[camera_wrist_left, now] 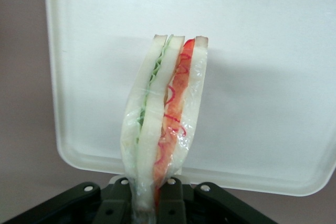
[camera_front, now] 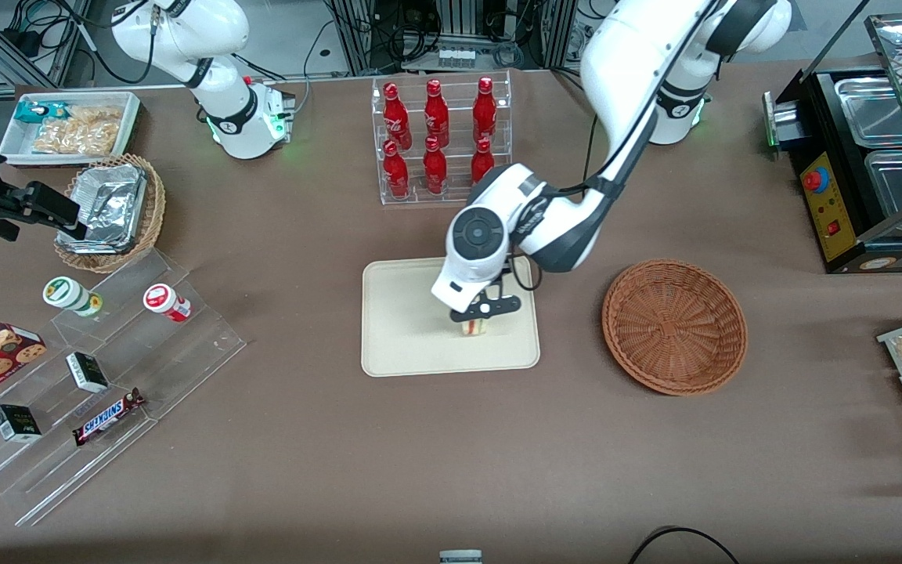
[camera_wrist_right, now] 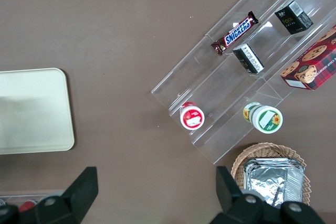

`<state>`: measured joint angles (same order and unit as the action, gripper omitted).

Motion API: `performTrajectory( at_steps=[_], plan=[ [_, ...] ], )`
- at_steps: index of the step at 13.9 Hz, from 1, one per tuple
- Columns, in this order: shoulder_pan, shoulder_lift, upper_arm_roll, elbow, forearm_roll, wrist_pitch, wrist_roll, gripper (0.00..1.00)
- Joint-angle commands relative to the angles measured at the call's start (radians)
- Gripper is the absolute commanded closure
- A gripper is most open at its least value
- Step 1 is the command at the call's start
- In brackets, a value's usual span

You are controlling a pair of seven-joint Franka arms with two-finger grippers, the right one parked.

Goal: Place sandwich from basket to tray
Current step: 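Lower the sandwich onto the cream tray and open the left gripper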

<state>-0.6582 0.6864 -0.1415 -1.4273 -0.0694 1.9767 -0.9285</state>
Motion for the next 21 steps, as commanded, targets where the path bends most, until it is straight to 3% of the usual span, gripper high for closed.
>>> performTrajectory(
  at_steps=[1, 3, 6, 11, 12, 13, 14, 15, 21],
  plan=[
    [-0.04, 0.061, 0.014, 0.093, 0.006, 0.019, -0.055, 1.0],
    [-0.043, 0.076, 0.014, 0.097, 0.031, 0.054, -0.076, 1.0],
    [-0.089, 0.108, 0.016, 0.097, 0.135, 0.077, -0.165, 1.0],
    [-0.087, 0.11, 0.013, 0.091, 0.123, 0.093, -0.173, 0.97],
    [-0.086, 0.111, 0.013, 0.088, 0.122, 0.093, -0.17, 0.89],
    [-0.083, 0.111, 0.013, 0.087, 0.122, 0.094, -0.165, 0.64],
    [-0.083, 0.111, 0.013, 0.085, 0.12, 0.096, -0.168, 0.16],
    [-0.084, 0.111, 0.013, 0.085, 0.117, 0.096, -0.18, 0.0],
    [-0.083, 0.039, 0.014, 0.091, 0.094, 0.068, -0.193, 0.0]
  ],
)
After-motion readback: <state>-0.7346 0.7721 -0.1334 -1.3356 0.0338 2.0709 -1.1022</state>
